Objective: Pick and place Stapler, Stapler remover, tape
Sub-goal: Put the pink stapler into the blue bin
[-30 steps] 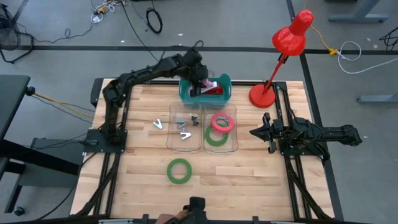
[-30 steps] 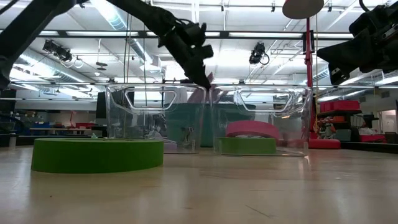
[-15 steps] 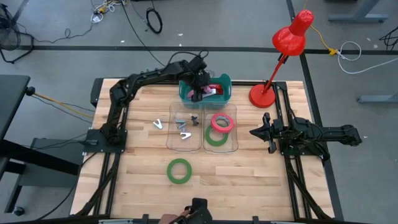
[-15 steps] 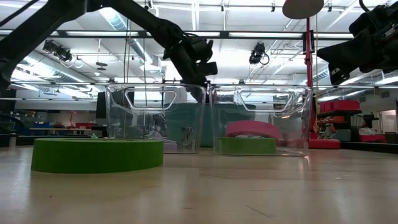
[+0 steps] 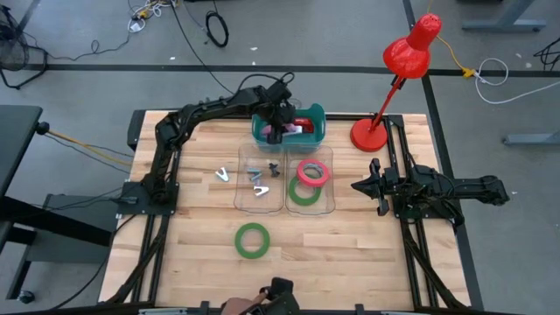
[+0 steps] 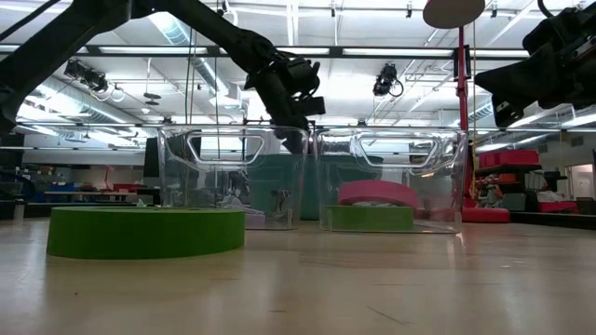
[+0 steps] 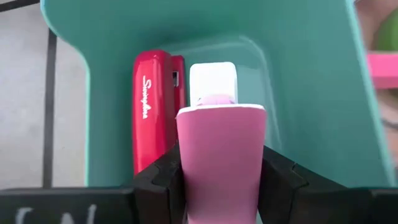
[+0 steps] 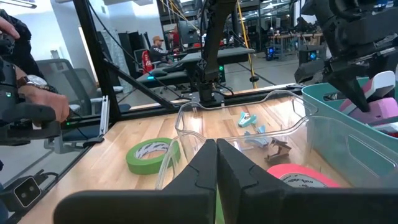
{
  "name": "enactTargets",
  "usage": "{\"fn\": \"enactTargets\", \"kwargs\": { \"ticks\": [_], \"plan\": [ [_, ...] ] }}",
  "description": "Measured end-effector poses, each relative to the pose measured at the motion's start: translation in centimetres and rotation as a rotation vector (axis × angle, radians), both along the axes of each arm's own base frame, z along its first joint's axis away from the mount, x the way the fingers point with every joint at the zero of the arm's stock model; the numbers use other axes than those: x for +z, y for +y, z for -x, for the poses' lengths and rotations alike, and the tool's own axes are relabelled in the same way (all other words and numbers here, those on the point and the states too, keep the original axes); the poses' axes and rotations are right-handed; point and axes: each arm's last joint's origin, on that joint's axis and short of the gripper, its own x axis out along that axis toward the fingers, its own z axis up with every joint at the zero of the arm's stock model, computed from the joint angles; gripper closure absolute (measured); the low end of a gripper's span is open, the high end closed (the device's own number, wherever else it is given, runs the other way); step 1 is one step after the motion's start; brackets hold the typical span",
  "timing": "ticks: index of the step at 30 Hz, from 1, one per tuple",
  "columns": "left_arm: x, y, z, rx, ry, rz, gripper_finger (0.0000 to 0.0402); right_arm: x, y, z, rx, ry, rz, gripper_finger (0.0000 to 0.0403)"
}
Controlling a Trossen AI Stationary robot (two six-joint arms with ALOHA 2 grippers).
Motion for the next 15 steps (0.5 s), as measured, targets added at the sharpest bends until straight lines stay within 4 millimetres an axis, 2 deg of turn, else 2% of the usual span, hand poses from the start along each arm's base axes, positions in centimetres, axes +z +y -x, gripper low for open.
{"fn": "enactTargets", "kwargs": {
  "ticks": [15],
  "plan": [
    [-0.04,0.06,0.09,-0.001,0.024,-0.033,0.0255,0.0,0.0,0.0,0.0,0.0,0.0,0.0396]
  ]
}}
